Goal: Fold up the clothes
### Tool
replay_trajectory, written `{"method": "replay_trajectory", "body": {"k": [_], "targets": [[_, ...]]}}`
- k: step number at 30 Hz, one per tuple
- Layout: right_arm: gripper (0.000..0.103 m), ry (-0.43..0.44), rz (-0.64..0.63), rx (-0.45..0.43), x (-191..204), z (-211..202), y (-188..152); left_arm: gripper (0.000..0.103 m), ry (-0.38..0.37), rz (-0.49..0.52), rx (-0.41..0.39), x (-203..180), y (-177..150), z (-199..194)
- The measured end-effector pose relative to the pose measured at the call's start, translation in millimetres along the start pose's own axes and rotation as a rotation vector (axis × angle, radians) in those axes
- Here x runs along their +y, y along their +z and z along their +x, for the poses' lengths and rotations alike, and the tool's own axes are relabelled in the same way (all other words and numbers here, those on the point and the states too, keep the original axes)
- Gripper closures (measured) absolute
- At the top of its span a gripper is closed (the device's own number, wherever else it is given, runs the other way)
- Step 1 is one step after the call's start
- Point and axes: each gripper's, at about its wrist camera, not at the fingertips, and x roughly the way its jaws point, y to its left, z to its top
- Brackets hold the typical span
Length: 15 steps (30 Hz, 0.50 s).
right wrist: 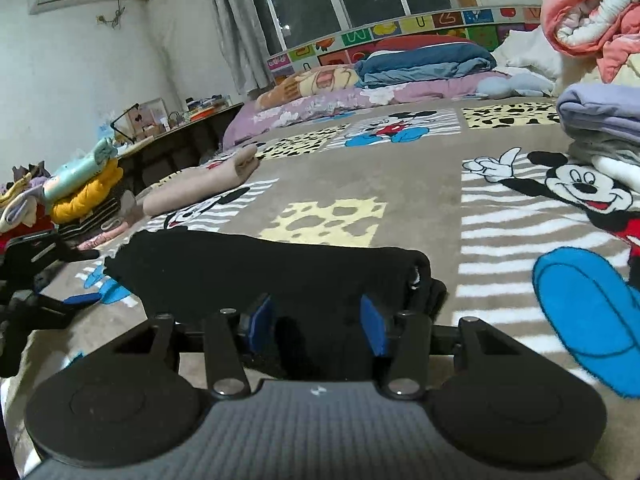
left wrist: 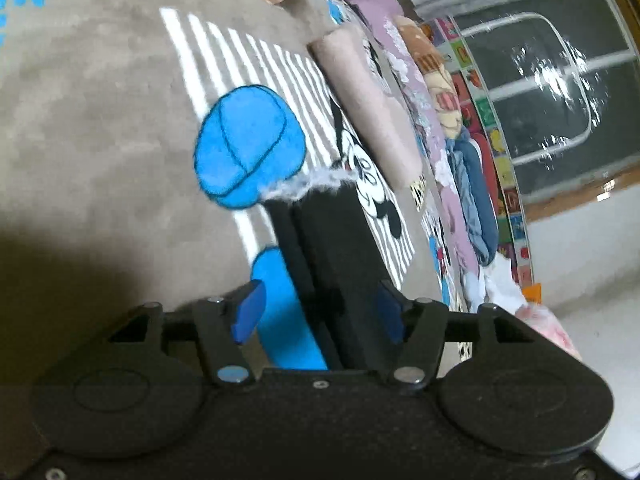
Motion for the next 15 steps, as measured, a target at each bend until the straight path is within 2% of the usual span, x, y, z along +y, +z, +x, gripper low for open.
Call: {"method": "replay_trajectory", "body": {"k": [5,10,15], "targets": [[0.053,0.028,0.057,-0.013,-12,0,1,0.044,0.018,-0.023,-0.058,-2,6,8],[0.053,0.050,0.137,-0.021,-28,3,2,0.049,0.025,-0.012,-0.094,-3,13,25],[0.053,0.072,0.167,-0.019,-34,5,2,0.062,0.030,0.019,-0.123,-3,13,35]]}}
